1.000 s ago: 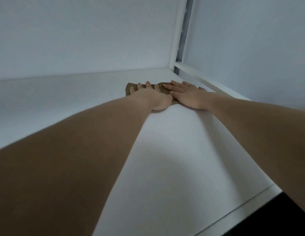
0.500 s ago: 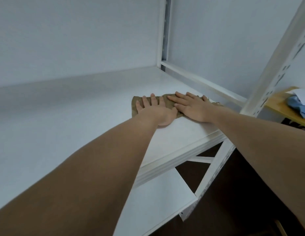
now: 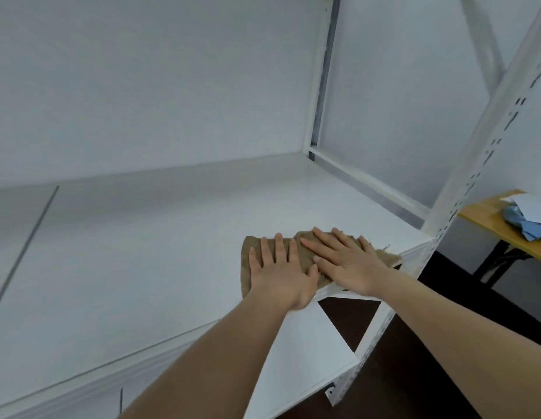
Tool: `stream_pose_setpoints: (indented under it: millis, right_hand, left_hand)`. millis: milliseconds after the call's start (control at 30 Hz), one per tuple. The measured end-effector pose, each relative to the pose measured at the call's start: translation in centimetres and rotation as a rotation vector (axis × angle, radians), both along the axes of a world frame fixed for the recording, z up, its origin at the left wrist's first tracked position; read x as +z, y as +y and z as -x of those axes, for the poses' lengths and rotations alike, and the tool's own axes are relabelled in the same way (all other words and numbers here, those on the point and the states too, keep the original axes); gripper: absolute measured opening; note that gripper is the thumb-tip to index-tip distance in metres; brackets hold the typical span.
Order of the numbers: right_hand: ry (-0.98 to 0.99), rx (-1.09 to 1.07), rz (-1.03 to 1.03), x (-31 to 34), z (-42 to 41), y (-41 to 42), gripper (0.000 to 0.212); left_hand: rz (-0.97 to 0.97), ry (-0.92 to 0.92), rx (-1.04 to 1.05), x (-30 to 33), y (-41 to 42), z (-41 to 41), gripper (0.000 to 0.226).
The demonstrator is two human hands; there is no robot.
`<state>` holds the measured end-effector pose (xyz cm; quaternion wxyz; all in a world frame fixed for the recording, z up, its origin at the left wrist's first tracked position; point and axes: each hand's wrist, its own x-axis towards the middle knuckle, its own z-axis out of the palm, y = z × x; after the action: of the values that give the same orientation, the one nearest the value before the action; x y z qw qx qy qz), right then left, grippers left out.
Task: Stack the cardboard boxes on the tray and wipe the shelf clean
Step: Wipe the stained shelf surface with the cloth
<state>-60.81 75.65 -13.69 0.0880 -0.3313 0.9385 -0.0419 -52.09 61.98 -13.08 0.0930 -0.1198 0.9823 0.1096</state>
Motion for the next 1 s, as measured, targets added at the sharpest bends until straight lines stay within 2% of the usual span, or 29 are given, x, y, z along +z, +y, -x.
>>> stream_pose_setpoints:
  millis: [167, 300, 1000]
  right_hand:
    - [-0.014, 0.1, -0.012, 0.6, -3.4, -4.1, 0.046]
    - [-0.022, 0.137, 0.007, 0.5, -2.5, -8.4, 0.045]
    - [0.045, 0.129, 0.019, -0.3, 14.4, -27.3, 0.046]
  left_hand:
    - [0.011, -0.009, 0.051, 0.1, -3.8, -4.2, 0.07]
    - [0.008, -0.018, 0.098, 0.3, -7.5, -4.0, 0.07]
    - [0.034, 0.066, 0.246, -0.3, -24.7, 11.8, 0.069]
